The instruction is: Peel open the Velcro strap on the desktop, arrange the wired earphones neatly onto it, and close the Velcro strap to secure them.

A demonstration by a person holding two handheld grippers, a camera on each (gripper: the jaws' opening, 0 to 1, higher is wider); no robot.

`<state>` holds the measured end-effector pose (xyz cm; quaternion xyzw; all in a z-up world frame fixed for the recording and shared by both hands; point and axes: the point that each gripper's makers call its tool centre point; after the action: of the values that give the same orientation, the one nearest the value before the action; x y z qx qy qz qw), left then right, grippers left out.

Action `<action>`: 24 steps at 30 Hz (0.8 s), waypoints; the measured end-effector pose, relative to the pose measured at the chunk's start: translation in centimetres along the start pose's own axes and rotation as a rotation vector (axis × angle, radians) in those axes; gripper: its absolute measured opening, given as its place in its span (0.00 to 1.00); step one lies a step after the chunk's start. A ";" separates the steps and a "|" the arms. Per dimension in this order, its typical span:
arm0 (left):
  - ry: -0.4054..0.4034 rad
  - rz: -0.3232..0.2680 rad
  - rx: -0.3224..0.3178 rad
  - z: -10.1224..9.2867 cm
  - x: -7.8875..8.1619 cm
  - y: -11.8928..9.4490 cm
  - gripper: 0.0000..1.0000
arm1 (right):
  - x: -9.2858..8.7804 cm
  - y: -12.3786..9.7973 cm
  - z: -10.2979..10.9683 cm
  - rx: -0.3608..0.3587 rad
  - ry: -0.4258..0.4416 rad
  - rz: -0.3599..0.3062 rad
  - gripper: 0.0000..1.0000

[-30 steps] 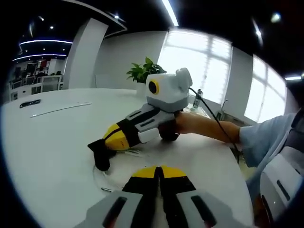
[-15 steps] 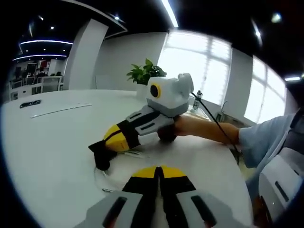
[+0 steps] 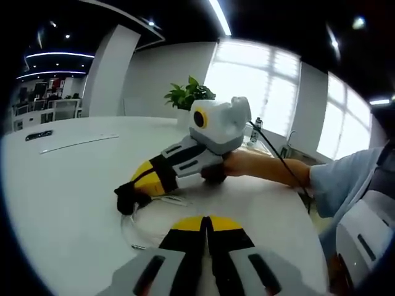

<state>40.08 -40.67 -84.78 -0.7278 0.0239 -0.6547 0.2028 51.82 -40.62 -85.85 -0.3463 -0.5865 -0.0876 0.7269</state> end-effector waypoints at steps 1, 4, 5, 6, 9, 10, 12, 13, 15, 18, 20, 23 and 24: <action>0.000 0.000 0.000 0.0 0.0 0.0 0.05 | 0.0 0.0 0.0 -0.001 -0.006 0.000 0.05; 0.002 0.000 0.000 0.0 0.0 0.0 0.05 | 0.1 0.1 -0.1 -0.002 -0.013 -0.005 0.05; 0.003 -0.001 0.000 0.0 0.1 0.0 0.05 | 0.1 0.1 -0.2 -0.003 -0.015 -0.008 0.05; 0.003 -0.001 0.000 -0.1 0.1 -0.1 0.05 | 0.1 0.1 -0.2 -0.003 -0.019 -0.010 0.05; 0.003 -0.002 0.000 -0.1 0.1 -0.1 0.05 | 0.2 0.1 -0.4 -0.015 -0.041 -0.021 0.05; 0.003 -0.002 0.001 -0.1 0.1 -0.1 0.05 | 0.2 0.1 -0.4 -0.019 -0.054 -0.025 0.05; 0.003 -0.001 0.001 -0.1 0.1 0.0 0.05 | 0.3 0.1 -0.3 -0.028 -0.086 -0.029 0.05; 0.003 -0.001 0.001 -0.1 0.1 0.0 0.05 | 0.3 0.1 -0.3 -0.031 -0.091 -0.029 0.05; 0.003 0.000 0.001 -0.1 0.0 0.0 0.05 | 0.3 0.1 -0.4 -0.033 -0.095 -0.030 0.05; 0.004 0.001 0.002 -0.1 0.0 0.0 0.05 | 0.3 0.1 -0.7 -0.040 -0.100 -0.033 0.05; 0.004 0.000 0.003 -0.1 0.0 0.0 0.05 | 0.4 0.2 -0.9 -0.048 -0.104 -0.035 0.05; 0.004 -0.002 0.005 -0.1 0.1 0.0 0.05 | 0.5 0.3 -1.2 -0.057 -0.103 -0.036 0.05; 0.005 -0.002 0.006 0.0 0.1 0.0 0.05 | 0.5 0.4 -1.3 -0.061 -0.102 -0.036 0.05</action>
<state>40.05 -40.68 -84.68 -0.7257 0.0214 -0.6567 0.2041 53.22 -41.03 -85.63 -0.3618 -0.6261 -0.1008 0.6834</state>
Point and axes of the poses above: the point that each gripper's makers call its tool centre point, and the gripper's own axes: y roughly forward along the fingers, z roughly to its left, x roughly out of its top, and after that the axes turned 15 degrees about y, right-handed
